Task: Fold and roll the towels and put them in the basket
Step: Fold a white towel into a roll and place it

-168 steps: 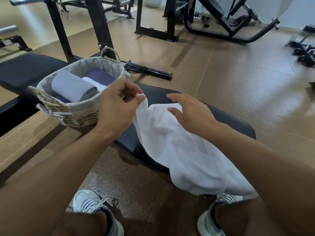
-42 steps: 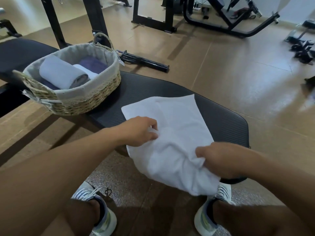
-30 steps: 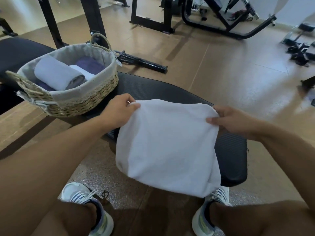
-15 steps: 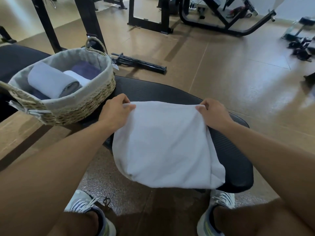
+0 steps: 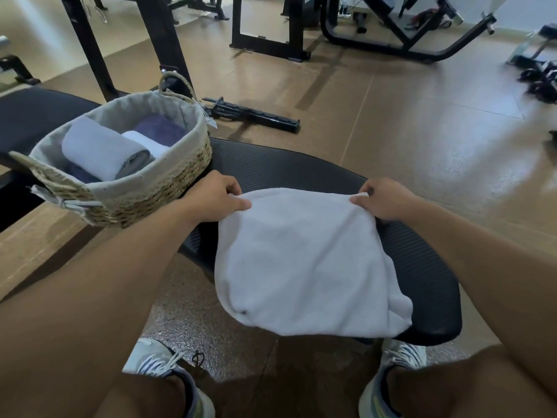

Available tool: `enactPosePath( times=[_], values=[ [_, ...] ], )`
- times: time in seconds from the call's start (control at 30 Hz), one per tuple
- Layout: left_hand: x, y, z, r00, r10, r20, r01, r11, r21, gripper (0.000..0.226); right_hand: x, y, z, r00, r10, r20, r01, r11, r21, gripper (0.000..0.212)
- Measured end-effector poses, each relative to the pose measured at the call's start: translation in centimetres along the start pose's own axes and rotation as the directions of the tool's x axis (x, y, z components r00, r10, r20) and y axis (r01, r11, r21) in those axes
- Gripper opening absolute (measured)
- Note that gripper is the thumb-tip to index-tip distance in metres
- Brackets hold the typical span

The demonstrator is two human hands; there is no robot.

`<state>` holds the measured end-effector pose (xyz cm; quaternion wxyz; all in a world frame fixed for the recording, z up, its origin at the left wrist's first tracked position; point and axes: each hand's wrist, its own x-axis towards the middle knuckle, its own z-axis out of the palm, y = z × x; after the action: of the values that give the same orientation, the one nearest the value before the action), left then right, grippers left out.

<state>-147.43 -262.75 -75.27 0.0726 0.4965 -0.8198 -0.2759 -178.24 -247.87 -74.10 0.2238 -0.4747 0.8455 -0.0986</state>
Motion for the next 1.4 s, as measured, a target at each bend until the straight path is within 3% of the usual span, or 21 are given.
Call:
enactPosePath(
  times=[0.07,0.13,0.2,0.27,0.37,0.5,0.67,0.8,1.0,1.17,1.3,1.4],
  values=[
    [-0.7,0.3,-0.4,0.999,0.022,0.048,-0.018,0.996,-0.082,0.029,-0.5,0.2,-0.3,0.999,-0.049,0.015,0.05,0.997,-0.052,0.023],
    [-1.7,0.6,-0.8,0.999,0.044,0.023,-0.039,0.982,-0.187,0.028,-1.3,0.6,-0.5,0.997,-0.066,-0.028,0.066,0.998,0.005,0.024],
    [-2.7,0.6,-1.1,0.996,0.046,-0.073,-0.064,0.962,-0.267,0.029,-2.1,1.0,-0.5,0.995,-0.046,-0.088,0.064,0.977,0.202,0.025],
    [-3.9,1.0,-1.7,0.99,0.03,-0.14,-0.08,0.926,-0.37,0.03,-3.1,1.3,-0.5,0.993,-0.048,-0.107,0.091,0.888,0.451,0.023],
    [-5.7,1.9,-2.8,0.98,0.072,-0.186,-0.147,0.89,-0.432,0.027,-4.1,2.2,-0.6,0.989,-0.115,-0.098,0.151,0.736,0.66,0.02],
    [-7.5,2.6,-3.4,0.965,0.139,-0.224,-0.225,0.875,-0.429,0.011,-5.1,2.9,-0.9,0.982,-0.078,-0.173,0.182,0.645,0.742,0.021],
    [-9.1,3.0,-3.8,0.925,0.219,-0.309,-0.33,0.866,-0.376,0.016,-6.2,3.1,-2.0,0.982,-0.01,-0.191,0.168,0.519,0.838,0.019],
    [-9.9,3.3,-4.1,0.906,0.248,-0.342,-0.387,0.811,-0.438,0.02,-6.6,2.9,-2.3,0.988,-0.027,-0.151,0.148,0.423,0.894,0.046],
    [-10.5,2.5,-4.1,0.943,0.255,-0.211,-0.325,0.836,-0.442,0.023,-5.8,4.1,-1.6,0.995,0.004,-0.103,0.086,0.519,0.85,0.023],
    [-10.0,1.6,-3.6,0.969,0.237,-0.065,-0.244,0.893,-0.378,0.022,-5.4,4.4,-1.5,0.995,0.025,-0.101,0.072,0.538,0.84,0.028],
    [-9.7,1.2,-3.1,0.982,0.185,-0.042,-0.189,0.93,-0.315,0.02,-5.5,4.1,-1.5,0.997,0.009,-0.083,0.066,0.528,0.847,0.043],
    [-9.6,1.1,-2.8,0.988,0.138,-0.075,-0.157,0.906,-0.393,0.016,-5.4,4.1,-1.6,0.995,-0.023,-0.095,0.093,0.53,0.843,0.058]
  ],
)
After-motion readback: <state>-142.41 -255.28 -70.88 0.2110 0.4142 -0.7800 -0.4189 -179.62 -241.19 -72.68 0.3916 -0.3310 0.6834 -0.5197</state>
